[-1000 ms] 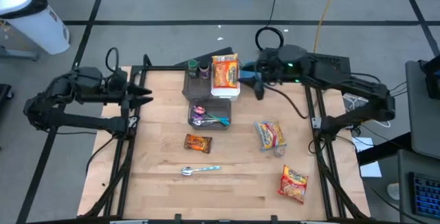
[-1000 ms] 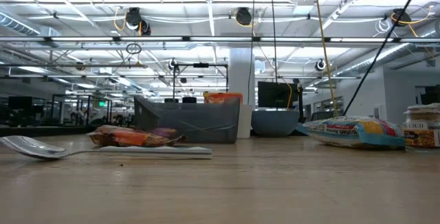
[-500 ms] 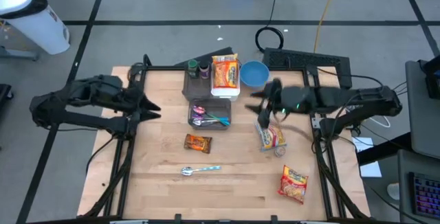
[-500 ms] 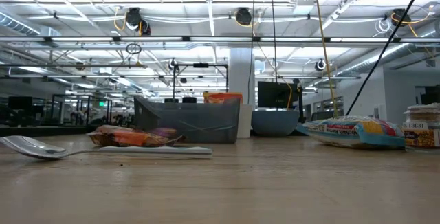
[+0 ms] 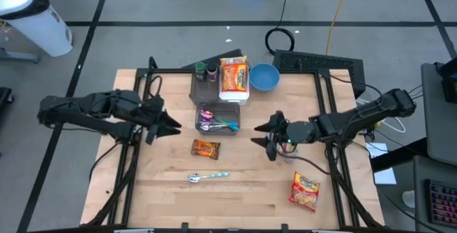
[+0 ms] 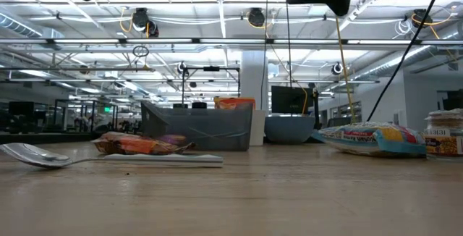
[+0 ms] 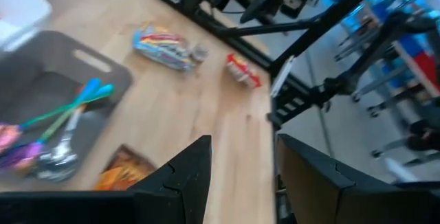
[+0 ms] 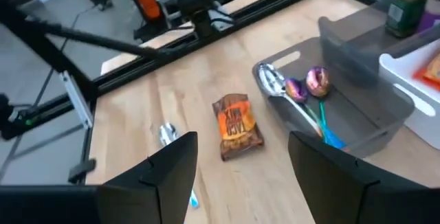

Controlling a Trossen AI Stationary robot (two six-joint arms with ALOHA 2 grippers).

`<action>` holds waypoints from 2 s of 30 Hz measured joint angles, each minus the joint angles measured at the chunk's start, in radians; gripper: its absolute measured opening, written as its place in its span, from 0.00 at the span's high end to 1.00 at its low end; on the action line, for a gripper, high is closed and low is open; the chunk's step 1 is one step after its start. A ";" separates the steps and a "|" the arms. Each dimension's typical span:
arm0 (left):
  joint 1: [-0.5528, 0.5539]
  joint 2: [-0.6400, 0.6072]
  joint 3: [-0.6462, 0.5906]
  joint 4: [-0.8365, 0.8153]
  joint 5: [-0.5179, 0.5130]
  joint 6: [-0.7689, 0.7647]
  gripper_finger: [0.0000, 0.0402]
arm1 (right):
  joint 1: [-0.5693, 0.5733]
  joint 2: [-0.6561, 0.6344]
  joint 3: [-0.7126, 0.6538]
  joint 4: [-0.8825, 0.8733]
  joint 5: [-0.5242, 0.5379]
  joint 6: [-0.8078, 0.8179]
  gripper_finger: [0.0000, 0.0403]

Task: Pick & Place Food Item
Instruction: Put the red noodle pack into the white bin

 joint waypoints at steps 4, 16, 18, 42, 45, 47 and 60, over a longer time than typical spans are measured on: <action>-0.041 0.063 -0.033 0.141 -0.005 -0.062 0.58 | 0.027 -0.012 0.000 -0.018 -0.059 -0.025 0.45; -0.196 0.467 -0.034 0.787 -0.019 -0.224 0.58 | 0.186 -0.184 0.000 -0.318 -0.329 0.019 0.45; -0.216 0.529 -0.034 0.902 -0.027 -0.258 0.58 | 0.201 -0.212 0.000 -0.367 -0.416 0.005 0.45; -0.204 0.673 -0.022 1.006 -0.314 -0.287 0.58 | 0.078 0.073 0.006 -0.608 -0.993 -0.889 0.45; -0.205 0.673 -0.022 1.016 -0.314 -0.291 0.58 | 0.049 0.119 0.006 -0.637 -0.994 -0.976 0.45; -0.206 0.673 -0.022 1.013 -0.314 -0.295 0.58 | 0.032 0.143 0.006 -0.669 -0.994 -1.026 0.45; -0.205 0.673 -0.022 1.011 -0.304 -0.311 0.58 | -0.018 0.288 0.004 -0.725 -0.994 -1.202 0.45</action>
